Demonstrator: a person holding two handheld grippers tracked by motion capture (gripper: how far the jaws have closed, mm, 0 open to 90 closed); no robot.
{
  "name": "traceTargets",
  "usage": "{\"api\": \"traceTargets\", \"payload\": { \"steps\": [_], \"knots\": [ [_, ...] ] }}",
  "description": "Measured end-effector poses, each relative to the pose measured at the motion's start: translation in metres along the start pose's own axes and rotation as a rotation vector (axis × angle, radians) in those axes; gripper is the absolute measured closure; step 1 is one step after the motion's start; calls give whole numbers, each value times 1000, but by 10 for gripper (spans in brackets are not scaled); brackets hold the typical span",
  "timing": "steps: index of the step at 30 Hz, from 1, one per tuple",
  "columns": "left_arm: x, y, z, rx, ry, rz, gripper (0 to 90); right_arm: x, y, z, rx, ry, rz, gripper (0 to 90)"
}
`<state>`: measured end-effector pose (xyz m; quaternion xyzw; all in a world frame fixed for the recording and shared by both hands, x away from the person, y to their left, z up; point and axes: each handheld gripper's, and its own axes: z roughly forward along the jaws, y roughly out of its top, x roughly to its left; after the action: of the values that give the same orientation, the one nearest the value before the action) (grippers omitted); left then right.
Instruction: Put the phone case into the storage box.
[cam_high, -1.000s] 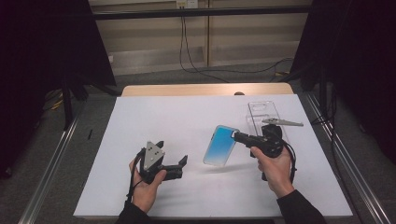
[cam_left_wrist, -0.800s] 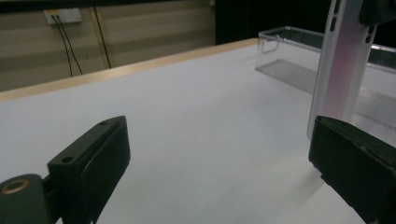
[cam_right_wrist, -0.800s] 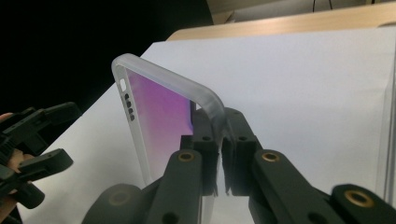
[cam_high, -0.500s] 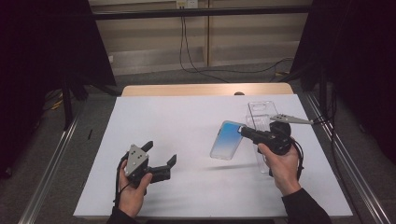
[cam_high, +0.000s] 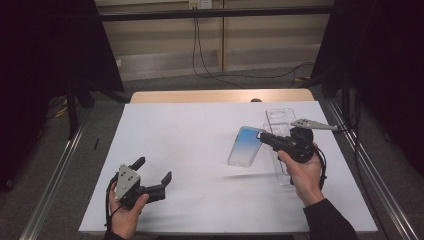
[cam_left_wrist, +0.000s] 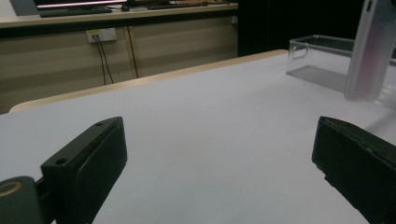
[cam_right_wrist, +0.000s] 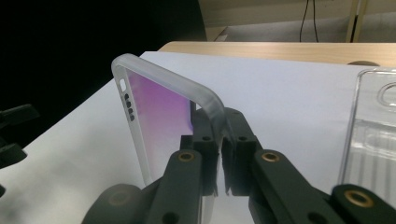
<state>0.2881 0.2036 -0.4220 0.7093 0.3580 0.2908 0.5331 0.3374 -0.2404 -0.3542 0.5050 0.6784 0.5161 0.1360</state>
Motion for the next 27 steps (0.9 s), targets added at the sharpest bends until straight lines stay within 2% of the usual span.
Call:
{"api": "traceTargets", "payload": {
  "steps": [4, 6, 9, 15, 18, 19, 21, 27],
  "knots": [
    [4, -5, -10, -7, 19, -7, 33, -3, 4, -4, -7, -11, -5, 854],
    [5, -7, -12, -14, 30, -35, 38, -5, 6, -5, -15, -16, -7, 854],
    [7, -7, -16, -26, 30, -53, 48, -7, 10, -6, -18, -31, -6, 854],
    [12, -11, -27, -37, 63, -76, 38, -11, 17, -7, -23, -44, -26, 853],
    [14, -12, -27, -43, 73, -104, 36, -13, 21, -8, -25, -48, -32, 854],
    [15, -12, -27, -43, 82, -100, 36, -13, 22, -9, -28, -48, -24, 853],
    [15, -12, -26, -46, 71, -96, 35, -15, 25, -9, -34, -54, -29, 854],
    [19, -11, -23, -62, 106, -106, 35, -19, 30, -9, -39, -65, -34, 854]
  ]
}}
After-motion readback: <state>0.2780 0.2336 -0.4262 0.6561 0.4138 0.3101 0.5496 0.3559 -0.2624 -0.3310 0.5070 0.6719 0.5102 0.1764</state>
